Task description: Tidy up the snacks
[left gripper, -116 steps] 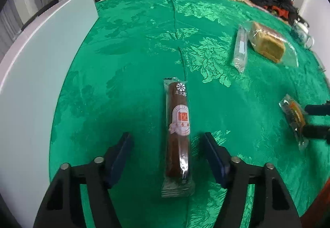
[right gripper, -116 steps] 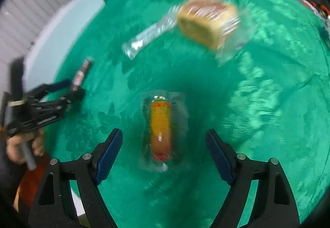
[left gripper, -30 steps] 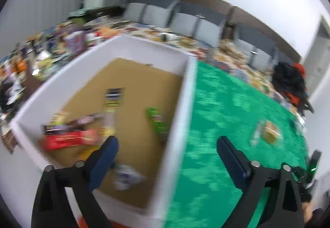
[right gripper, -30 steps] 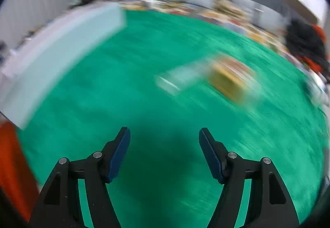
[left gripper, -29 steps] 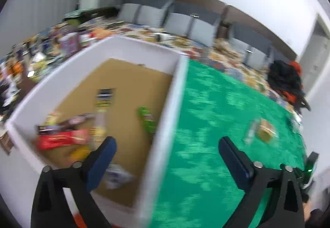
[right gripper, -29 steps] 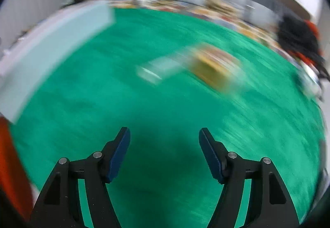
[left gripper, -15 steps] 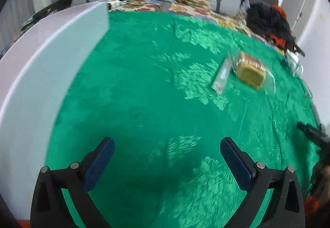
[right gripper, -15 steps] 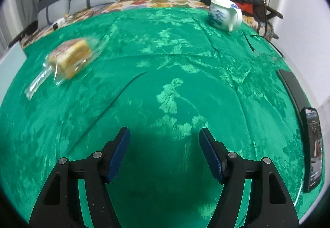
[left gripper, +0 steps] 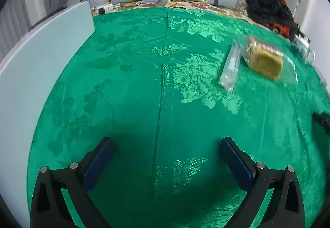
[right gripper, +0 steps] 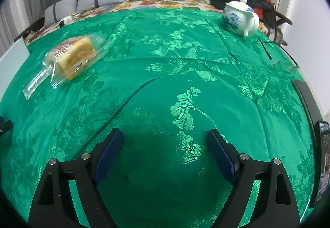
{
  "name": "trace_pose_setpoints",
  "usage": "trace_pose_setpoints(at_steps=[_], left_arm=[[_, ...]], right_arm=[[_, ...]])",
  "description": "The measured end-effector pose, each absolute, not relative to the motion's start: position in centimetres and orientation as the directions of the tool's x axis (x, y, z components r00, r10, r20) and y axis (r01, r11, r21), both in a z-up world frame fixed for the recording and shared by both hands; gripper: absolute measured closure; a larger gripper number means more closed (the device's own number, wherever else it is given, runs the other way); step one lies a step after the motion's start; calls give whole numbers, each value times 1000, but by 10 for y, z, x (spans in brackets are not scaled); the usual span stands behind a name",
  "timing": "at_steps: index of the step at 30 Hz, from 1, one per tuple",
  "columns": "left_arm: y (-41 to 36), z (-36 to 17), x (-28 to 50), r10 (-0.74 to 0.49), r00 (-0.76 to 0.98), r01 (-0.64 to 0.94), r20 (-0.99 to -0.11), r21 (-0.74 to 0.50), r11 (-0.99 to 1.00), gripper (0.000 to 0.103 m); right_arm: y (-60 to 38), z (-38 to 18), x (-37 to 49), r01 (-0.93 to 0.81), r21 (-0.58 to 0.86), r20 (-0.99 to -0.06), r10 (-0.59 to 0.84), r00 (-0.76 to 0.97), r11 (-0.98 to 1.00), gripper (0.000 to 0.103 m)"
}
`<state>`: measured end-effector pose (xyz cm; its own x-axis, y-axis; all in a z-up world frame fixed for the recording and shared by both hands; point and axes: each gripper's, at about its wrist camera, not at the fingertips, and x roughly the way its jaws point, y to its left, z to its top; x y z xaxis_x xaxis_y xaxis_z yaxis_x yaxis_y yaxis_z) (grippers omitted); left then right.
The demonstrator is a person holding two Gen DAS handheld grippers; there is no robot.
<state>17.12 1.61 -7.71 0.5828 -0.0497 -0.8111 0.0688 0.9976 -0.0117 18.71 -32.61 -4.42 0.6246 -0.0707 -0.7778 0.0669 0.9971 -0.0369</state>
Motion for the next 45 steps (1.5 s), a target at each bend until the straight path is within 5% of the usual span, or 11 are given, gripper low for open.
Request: trace_pose_setpoints(at_steps=[45], left_arm=[[14, -78, 174, -33, 583, 47, -812, -6, 999, 0]], right_arm=[[-325, -45, 191, 67, -30, -783, -65, 619, 997, 8]])
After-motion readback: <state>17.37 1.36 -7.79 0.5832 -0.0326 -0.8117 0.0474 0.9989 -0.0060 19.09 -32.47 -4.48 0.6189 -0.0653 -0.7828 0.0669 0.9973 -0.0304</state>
